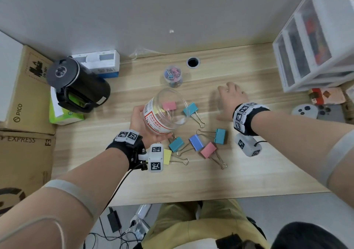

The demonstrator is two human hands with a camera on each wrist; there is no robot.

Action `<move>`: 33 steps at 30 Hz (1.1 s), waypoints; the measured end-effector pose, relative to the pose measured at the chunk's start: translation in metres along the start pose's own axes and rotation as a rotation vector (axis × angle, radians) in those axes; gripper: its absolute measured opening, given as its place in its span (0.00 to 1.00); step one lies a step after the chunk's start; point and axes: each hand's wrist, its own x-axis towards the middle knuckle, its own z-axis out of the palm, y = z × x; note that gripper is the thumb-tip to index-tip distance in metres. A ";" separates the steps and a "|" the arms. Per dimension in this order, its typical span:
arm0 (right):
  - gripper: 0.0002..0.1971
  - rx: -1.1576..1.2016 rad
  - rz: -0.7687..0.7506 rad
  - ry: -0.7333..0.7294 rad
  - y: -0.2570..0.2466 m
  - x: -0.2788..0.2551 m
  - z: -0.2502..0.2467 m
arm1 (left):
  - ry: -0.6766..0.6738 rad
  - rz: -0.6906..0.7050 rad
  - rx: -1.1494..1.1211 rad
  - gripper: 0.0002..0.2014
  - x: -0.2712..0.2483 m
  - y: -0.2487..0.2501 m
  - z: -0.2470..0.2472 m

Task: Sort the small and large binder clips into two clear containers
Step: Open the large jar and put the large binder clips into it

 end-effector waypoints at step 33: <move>0.30 -0.207 -0.310 -0.203 -0.072 -0.065 0.068 | -0.046 0.023 -0.053 0.34 -0.026 -0.028 -0.032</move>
